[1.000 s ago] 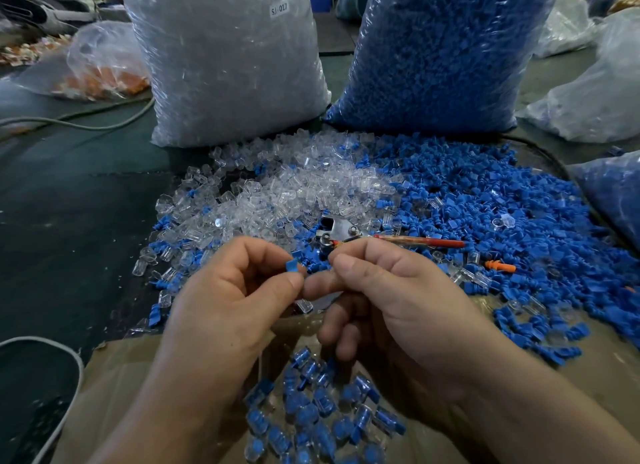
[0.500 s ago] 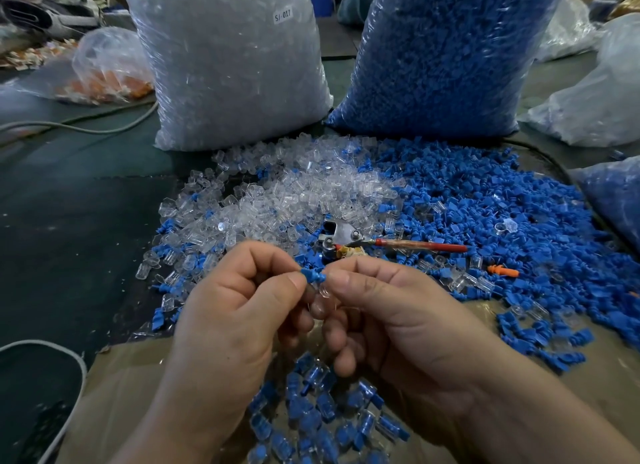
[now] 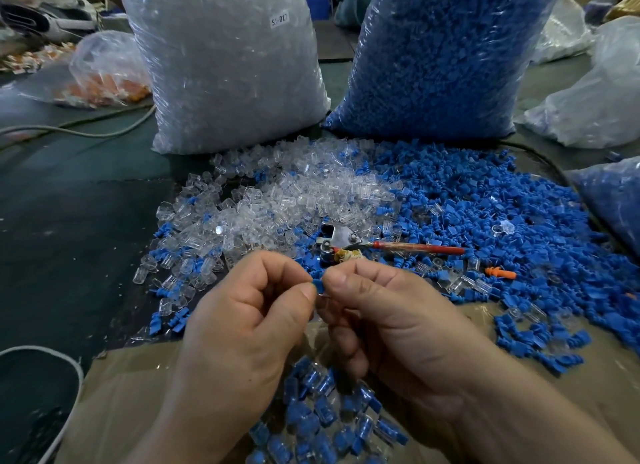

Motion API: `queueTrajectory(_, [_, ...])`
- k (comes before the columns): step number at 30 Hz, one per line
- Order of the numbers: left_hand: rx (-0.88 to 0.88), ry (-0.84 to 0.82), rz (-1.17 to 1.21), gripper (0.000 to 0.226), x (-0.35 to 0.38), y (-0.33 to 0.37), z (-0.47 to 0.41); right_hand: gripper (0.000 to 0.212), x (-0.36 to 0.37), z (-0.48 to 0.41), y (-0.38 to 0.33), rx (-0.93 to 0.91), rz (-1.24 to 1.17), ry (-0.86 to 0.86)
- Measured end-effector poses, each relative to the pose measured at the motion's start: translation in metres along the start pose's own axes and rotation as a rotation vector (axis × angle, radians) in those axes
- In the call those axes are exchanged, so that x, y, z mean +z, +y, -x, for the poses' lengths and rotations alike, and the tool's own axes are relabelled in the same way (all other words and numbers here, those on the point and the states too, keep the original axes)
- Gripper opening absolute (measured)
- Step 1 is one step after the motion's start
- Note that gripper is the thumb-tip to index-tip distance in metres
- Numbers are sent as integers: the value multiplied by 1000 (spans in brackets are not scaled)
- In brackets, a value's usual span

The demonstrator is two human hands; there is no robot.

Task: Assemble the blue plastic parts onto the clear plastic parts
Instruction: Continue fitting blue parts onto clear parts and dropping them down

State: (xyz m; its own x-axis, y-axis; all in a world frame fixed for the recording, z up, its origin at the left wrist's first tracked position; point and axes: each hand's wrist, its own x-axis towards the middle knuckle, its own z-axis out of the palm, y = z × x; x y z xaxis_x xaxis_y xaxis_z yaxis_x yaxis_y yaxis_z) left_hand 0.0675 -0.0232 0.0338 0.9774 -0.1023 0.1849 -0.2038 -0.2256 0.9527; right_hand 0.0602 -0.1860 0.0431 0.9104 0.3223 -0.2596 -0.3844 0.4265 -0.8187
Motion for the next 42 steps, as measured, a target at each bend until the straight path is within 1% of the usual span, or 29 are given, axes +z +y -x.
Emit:
queueTrajectory(3, [-5,-14,-55,22,-2,-2,2,11,0,1,0,-7,-13,9])
queueTrajectory(5, [-22,-27,-27,23,-1,0,2,7,2,2,0,-29,-72,-21])
queueTrajectory(7, [-87,-46,116,18,1,4,2,7,3,2,0,-61,-117,-48])
queueTrajectory(9, [-201,-83,246,19,0,8,0,10,2,3,0,-99,-54,-48])
queueTrajectory(11, [-263,-117,244,24,-2,6,-1,10,2,4,1,-162,112,-12])
queueTrajectory(13, [-289,-129,267,28,-4,5,-1,6,3,4,2,-227,280,42])
queueTrajectory(14, [-296,-142,292,33,-5,5,-1,3,3,5,3,-251,350,71])
queueTrajectory(17, [-318,-175,320,38,-5,6,-1,1,3,8,3,-292,520,129])
queueTrajectory(19, [-339,-161,332,40,-6,4,-2,1,3,9,3,-327,625,145])
queueTrajectory(22, [-323,-147,276,46,-6,2,-3,10,2,10,4,-474,964,194])
queueTrajectory(24, [-296,-153,245,46,-6,2,-3,10,4,11,5,-542,1183,189])
queueTrajectory(26, [-305,-161,261,45,-6,1,-4,10,6,11,5,-613,1298,181])
queueTrajectory(28, [-338,-163,345,41,-6,-2,-5,12,8,10,5,-686,1315,189])
queueTrajectory(30, [-359,-175,441,34,-7,-4,-6,15,8,9,4,-732,1263,200])
queueTrajectory(32, [-377,-207,506,28,-8,-5,-7,17,7,9,3,-753,1228,205])
queueTrajectory(33, [-389,-219,532,30,-8,-6,-8,17,6,9,3,-756,1228,207])
queueTrajectory(35, [-403,-210,554,28,-9,-6,-8,17,5,9,3,-757,1242,204])
queueTrajectory(37, [-397,-167,524,28,-8,-7,-8,19,4,8,5,-766,1280,193])
queueTrajectory(40, [-358,-105,425,10,-6,-10,-9,25,4,6,6,-775,1368,190])
queueTrajectory(42, [-304,-69,317,19,-5,-13,-8,26,3,5,7,-798,1390,189])
